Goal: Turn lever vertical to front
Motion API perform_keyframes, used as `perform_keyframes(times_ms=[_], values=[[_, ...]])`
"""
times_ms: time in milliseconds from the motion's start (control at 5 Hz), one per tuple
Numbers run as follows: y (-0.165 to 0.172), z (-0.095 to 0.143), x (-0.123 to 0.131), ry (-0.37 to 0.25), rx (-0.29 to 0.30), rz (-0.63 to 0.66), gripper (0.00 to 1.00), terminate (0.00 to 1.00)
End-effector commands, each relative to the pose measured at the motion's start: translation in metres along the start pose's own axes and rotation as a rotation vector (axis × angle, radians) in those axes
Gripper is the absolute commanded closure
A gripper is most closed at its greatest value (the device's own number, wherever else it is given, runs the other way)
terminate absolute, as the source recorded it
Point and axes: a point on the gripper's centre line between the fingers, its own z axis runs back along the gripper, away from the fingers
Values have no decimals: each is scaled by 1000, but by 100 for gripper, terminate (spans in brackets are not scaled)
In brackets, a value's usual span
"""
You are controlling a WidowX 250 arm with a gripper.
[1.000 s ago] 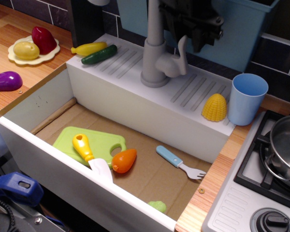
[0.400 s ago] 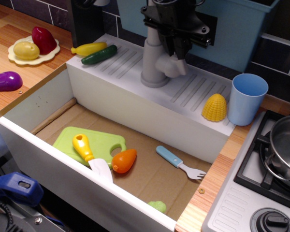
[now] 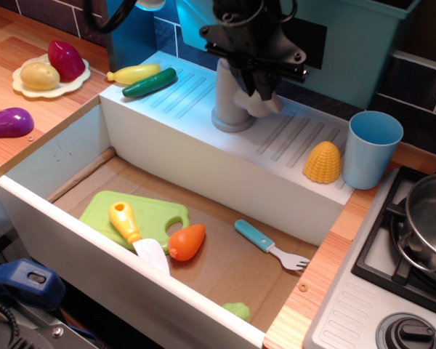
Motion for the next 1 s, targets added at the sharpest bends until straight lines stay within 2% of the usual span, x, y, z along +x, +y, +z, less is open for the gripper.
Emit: perform_keyframes(times_ms=[0, 200, 400, 600, 800], values=[[-13, -21, -29, 25, -30, 60, 100, 0], [-17, -34, -39, 24, -61, 86, 100, 0], [-22, -45, -46, 16, -63, 95, 100, 0], [-20, -33, -34, 61, -59, 34, 0, 0], [-20, -33, -34, 61, -59, 34, 0, 100]])
